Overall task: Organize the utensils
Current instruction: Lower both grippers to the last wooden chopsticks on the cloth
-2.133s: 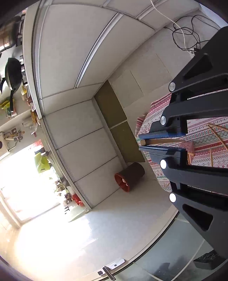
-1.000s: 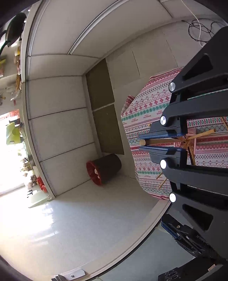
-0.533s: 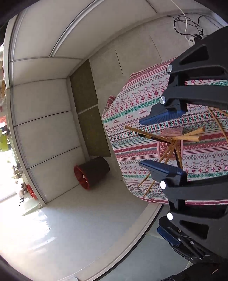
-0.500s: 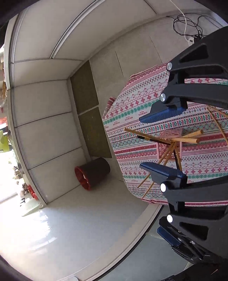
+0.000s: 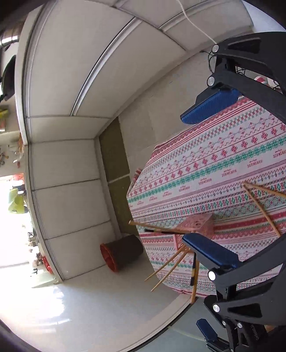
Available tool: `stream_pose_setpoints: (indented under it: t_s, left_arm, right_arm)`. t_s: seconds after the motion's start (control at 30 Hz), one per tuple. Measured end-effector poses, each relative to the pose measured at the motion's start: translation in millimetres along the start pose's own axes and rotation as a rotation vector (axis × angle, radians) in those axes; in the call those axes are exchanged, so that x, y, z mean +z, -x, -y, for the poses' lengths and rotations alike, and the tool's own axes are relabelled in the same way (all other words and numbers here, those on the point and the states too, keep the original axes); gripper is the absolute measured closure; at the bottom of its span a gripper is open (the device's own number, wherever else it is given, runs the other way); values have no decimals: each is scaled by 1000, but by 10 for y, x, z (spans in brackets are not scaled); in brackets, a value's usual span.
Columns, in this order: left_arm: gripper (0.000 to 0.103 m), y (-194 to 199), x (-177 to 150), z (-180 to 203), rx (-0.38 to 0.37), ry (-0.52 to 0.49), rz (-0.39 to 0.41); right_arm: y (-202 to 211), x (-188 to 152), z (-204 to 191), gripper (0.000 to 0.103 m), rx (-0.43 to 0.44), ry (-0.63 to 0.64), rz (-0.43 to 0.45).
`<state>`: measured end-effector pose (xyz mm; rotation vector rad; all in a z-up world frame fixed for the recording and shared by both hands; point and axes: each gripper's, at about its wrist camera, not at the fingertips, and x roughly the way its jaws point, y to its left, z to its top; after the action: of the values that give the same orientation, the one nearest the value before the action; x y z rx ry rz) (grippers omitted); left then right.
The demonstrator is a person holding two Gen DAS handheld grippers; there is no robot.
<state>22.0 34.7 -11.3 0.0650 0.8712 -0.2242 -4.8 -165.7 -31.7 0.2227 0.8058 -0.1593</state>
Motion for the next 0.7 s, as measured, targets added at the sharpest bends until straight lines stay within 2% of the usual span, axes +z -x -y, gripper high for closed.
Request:
stream_pose_setpoints:
  t_s: [0.23, 0.27, 0.33, 0.4, 0.43, 0.47, 0.57, 0.7]
  left_arm:
    - [7, -715, -454, 358, -19, -157, -272]
    - [7, -814, -513, 401, -28, -175, -304]
    - [9, -1024, -643, 509, -47, -216, -368]
    - [24, -1255, -780, 610, -70, -257, -435]
    - [38, -1366, -838, 647, -83, -268, -471]
    - [47, -1459, -892, 669, -82, -272, -497]
    - [56, -1642, -970, 690, -68, -285, -518]
    - [56, -1735, -950, 732, -91, -284, -513]
  right_arm:
    - [-474, -633, 571, 7, -77, -88, -239]
    - [-591, -691, 651, 7, -61, -130, -315]
    - [-735, -804, 778, 7, 30, -209, -424]
    - [-803, -877, 871, 7, 69, -277, -477]
    - [-832, -907, 908, 7, 71, -296, -494]
    - [-836, -936, 914, 7, 68, -301, -501]
    - [-862, -979, 933, 7, 49, -295, -512]
    - [-896, -968, 972, 7, 45, -297, -528]
